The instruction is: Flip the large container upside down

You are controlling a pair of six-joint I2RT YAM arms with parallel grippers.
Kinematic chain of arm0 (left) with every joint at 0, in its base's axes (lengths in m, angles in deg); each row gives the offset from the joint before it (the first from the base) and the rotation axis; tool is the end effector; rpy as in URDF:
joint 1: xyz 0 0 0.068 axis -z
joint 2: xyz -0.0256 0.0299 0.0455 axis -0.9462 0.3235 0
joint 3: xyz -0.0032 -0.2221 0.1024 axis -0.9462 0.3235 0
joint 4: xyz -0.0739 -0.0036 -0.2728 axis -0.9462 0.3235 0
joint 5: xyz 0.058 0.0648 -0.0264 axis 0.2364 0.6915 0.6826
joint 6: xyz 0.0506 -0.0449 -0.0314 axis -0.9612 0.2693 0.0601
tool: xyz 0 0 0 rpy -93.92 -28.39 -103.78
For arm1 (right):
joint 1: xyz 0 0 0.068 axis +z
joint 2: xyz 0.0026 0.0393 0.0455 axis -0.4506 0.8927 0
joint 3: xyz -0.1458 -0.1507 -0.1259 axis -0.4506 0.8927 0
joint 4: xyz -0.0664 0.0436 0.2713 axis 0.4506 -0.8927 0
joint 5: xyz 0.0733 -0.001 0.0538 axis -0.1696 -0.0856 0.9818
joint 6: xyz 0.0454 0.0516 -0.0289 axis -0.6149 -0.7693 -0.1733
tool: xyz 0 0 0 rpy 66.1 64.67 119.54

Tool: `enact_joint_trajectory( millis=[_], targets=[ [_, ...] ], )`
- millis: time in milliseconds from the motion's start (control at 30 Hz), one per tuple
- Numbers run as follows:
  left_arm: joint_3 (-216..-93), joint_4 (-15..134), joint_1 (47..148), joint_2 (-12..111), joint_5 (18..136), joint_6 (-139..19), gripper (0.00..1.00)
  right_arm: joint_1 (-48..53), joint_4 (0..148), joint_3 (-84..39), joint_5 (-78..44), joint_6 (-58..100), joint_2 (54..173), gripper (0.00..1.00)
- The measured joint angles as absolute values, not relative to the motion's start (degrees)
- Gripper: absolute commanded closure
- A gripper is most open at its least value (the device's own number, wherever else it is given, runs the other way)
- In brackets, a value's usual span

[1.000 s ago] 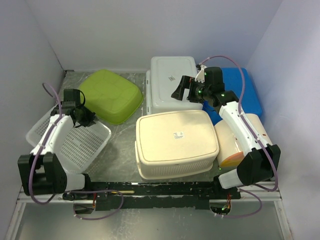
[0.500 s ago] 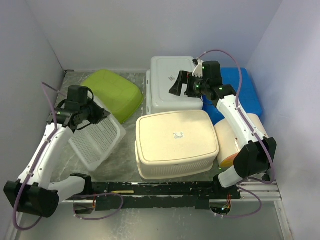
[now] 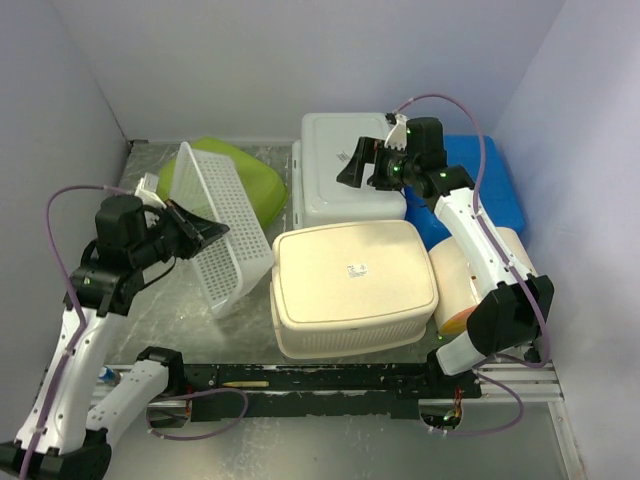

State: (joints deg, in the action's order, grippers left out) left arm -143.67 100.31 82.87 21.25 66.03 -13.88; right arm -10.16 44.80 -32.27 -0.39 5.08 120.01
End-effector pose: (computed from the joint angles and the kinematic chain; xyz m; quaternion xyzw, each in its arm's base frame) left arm 0.2170 -0.0663 0.3528 -0.2415 0.8000 -0.4182 0.3561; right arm 0.3674 0.1360 0.3287 -0.0533 0.8599 0.3300 0.3857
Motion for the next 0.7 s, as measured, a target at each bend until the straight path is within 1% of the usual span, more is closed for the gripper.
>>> enact_joint_trajectory(
  millis=[167, 300, 400, 567, 700],
  targets=[
    [-136.44, 94.28, 82.87, 14.34, 60.59, -16.22, 0.93, -10.16, 45.13, -34.28, 3.11, 4.67, 120.97, 0.00],
    [-132.90, 92.97, 82.87, 9.79, 58.65, -15.67, 0.93, -9.27, 49.28, -34.74, 8.46, 1.96, 121.30, 0.00],
    [-131.28, 92.27, 82.85, 7.85, 57.34, -15.37, 0.93, -5.66, 53.46, -34.74, 10.78, -0.45, 121.63, 0.00],
    [-129.62, 91.09, 82.81, 8.57, 55.15, -14.49, 0.93, 4.79, 59.82, -35.96, 12.90, -4.71, 125.83, 0.00],
    [-129.97, 90.11, 82.65, 10.43, 53.14, -15.50, 0.93, 7.85, 65.87, -32.95, 14.23, -10.37, 128.03, 0.00]
  ],
)
